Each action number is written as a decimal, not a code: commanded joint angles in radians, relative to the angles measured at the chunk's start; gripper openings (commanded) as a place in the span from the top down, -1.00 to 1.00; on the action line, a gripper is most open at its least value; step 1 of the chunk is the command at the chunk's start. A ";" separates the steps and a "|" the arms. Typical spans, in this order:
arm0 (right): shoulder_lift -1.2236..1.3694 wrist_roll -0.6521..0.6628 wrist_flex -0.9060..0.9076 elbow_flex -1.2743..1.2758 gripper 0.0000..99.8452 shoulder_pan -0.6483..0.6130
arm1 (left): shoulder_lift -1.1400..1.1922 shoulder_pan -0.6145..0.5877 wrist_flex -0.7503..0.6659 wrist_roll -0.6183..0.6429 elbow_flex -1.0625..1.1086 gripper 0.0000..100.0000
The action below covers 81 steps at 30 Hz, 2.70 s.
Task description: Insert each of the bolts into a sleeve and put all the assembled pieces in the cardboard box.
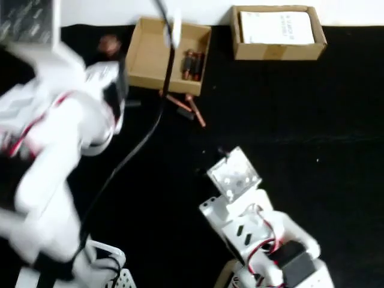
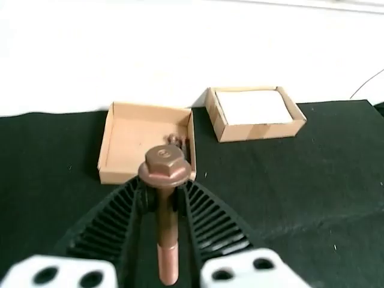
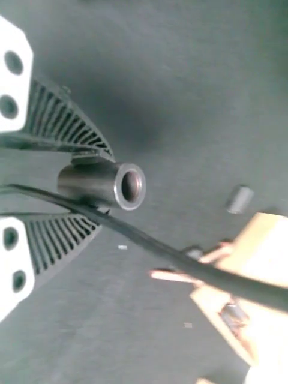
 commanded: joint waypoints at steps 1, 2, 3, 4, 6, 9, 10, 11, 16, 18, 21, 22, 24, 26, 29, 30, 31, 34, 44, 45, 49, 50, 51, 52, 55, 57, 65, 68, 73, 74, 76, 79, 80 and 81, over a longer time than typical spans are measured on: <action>-0.166 -0.008 -0.337 0.308 0.99 -0.013 | -0.211 0.007 -0.008 -0.009 0.263 0.98; -0.194 -0.021 -0.418 0.377 0.99 -0.013 | -0.252 0.007 -0.029 -0.008 0.337 0.98; -0.222 -0.055 -0.501 0.441 0.99 -0.013 | -0.297 0.007 -0.066 -0.008 0.426 0.98; -0.243 -0.103 -0.578 0.498 0.99 -0.013 | -0.334 0.007 -0.114 -0.008 0.509 0.98; -0.265 -0.210 -0.720 0.591 0.99 -0.013 | -0.427 0.002 -0.221 -0.008 0.667 0.98; -0.246 -0.328 -0.843 0.664 0.99 -0.013 | -0.565 0.025 -0.396 -0.006 0.906 0.98; -0.236 -0.351 -0.854 0.668 0.99 -0.013 | -0.607 0.048 -0.451 -0.006 0.981 0.98; -0.226 -0.365 -0.852 0.668 0.99 -0.013 | -0.642 0.076 -0.502 -0.008 1.058 0.98; -0.171 -0.368 -0.851 0.670 0.99 -0.013 | -0.731 0.257 -0.698 -0.006 1.376 0.98; -0.151 -0.368 -0.851 0.670 0.99 -0.013 | -0.731 0.298 -0.766 -0.006 1.425 0.98; -0.124 -0.367 -0.851 0.670 0.99 -0.013 | -0.728 0.320 -0.816 -0.006 1.432 0.98; -0.116 -0.367 -0.851 0.671 0.99 -0.013 | -0.728 0.328 -0.818 -0.006 1.432 0.98; -0.101 -0.367 -0.851 0.673 0.99 -0.013 | -0.728 0.344 -0.818 -0.006 1.432 0.98; -0.090 -0.367 -0.851 0.673 0.99 -0.013 | -0.727 0.346 -0.818 -0.006 1.422 0.98; -0.082 -0.370 -0.851 0.673 0.99 -0.015 | -0.699 0.348 -0.815 -0.003 1.383 0.98; -0.082 -0.368 -0.851 0.673 0.99 -0.016 | -0.676 0.348 -0.812 -0.002 1.365 0.98; -0.082 -0.367 -0.851 0.671 0.99 -0.022 | -0.647 0.348 -0.812 -0.002 1.353 0.98; -0.082 -0.367 -0.849 0.667 0.99 -0.056 | -0.556 0.341 -0.815 -0.002 1.305 0.98; -0.085 -0.373 -0.820 0.668 0.99 -0.090 | -0.455 0.341 -0.813 0.000 1.280 0.98; -0.088 -0.373 -0.812 0.668 0.99 -0.090 | -0.455 0.341 -0.812 0.000 1.285 0.98; -0.088 -0.373 -0.812 0.667 0.99 -0.090 | -0.455 0.340 -0.816 -0.003 1.316 0.98; -0.088 -0.373 -0.812 0.667 0.99 -0.090 | -0.455 0.340 -0.816 -0.003 1.325 0.98; -0.088 -0.373 -0.812 0.667 0.99 -0.090 | -0.455 0.340 -0.816 -0.005 1.336 0.98; -0.088 -0.373 -0.812 0.667 0.99 -0.090 | -0.455 0.340 -0.816 -0.005 1.343 0.98; -0.088 -0.373 -0.812 0.667 0.99 -0.090 | -0.455 0.340 -0.816 -0.005 1.371 0.98; -0.088 -0.373 -0.812 0.667 0.99 -0.090 | -0.455 0.338 -0.816 -0.006 1.377 0.98; -0.090 -0.373 -0.812 0.667 0.99 -0.090 | -0.455 0.248 -0.818 -0.005 1.380 0.98; -0.088 -0.373 -0.812 0.667 0.99 -0.090 | -0.455 0.254 -0.812 -0.005 1.382 0.98; -0.085 -0.373 -0.812 0.667 0.99 -0.090 | -0.455 0.255 -0.810 -0.005 1.406 0.98; -0.085 -0.373 -0.812 0.667 0.99 -0.090 | -0.456 0.255 -0.810 -0.005 1.419 0.98; -0.084 -0.373 -0.812 0.667 0.99 -0.090 | -0.456 0.255 -0.810 -0.005 1.442 0.98; -0.084 -0.373 -0.805 0.667 0.99 -0.090 | -0.456 0.257 -0.799 -0.005 1.451 0.98; -0.084 -0.373 -0.803 0.667 0.99 -0.090 | -0.456 0.257 -0.781 -0.005 1.446 0.98; -0.084 -0.373 -0.800 0.667 0.99 -0.090 | -0.456 0.266 -0.758 -0.005 1.443 0.98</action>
